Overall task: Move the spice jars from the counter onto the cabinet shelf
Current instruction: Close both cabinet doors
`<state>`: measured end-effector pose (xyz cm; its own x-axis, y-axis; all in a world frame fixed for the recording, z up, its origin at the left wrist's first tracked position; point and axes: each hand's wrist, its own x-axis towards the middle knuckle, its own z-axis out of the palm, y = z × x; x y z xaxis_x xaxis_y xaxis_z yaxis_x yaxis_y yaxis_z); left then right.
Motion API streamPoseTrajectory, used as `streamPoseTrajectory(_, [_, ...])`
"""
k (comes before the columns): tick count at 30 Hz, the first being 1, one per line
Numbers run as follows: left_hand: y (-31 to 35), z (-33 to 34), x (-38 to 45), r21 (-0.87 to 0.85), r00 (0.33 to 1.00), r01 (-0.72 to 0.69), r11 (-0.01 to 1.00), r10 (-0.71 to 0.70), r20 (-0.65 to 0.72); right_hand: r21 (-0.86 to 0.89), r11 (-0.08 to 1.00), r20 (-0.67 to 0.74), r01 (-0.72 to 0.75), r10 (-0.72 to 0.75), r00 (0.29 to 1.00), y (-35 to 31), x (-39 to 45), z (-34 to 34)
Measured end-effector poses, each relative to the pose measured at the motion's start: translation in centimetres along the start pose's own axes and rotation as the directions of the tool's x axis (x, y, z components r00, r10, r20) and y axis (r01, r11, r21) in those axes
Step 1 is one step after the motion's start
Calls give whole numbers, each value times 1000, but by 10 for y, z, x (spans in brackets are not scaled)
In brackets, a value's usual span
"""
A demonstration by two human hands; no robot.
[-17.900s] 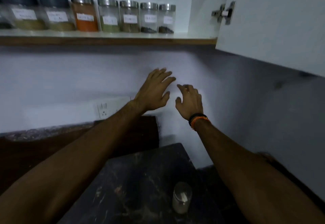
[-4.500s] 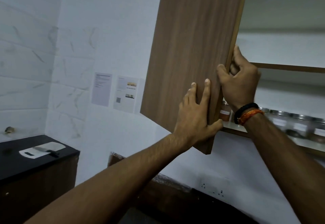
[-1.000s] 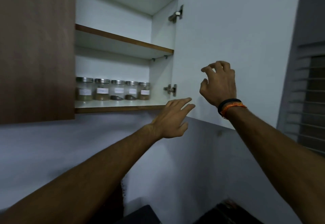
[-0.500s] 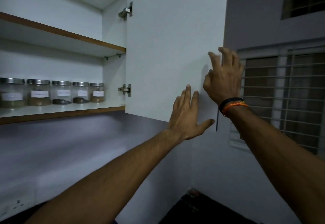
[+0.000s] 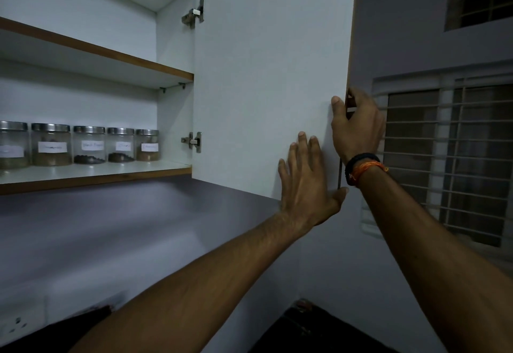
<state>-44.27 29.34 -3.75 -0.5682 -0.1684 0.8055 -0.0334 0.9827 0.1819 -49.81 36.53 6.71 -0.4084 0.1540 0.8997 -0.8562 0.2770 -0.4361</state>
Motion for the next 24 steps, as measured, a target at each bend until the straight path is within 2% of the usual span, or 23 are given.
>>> streamPoseTrajectory(4, [-4,-12,-2,-24,999,-15,1000,14,-39,143,989,-97,-40,55,994,-15,-9,0])
streamPoseTrajectory(9, [-14,-41,-17,-44,990,-118,992,114,-79,294,953,-124,-75,116,985,-44,-20,-8])
streamPoseTrajectory(17, [-24,-101,-59,-115,989,-129,985,119,-87,412,911,-100,12,32,994,-102,-43,-15])
streamPoseTrajectory(24, [-56,-158,-93,-94,990,-99,991,88,-112,517,853,-93,73,-29,995,-159,-74,4])
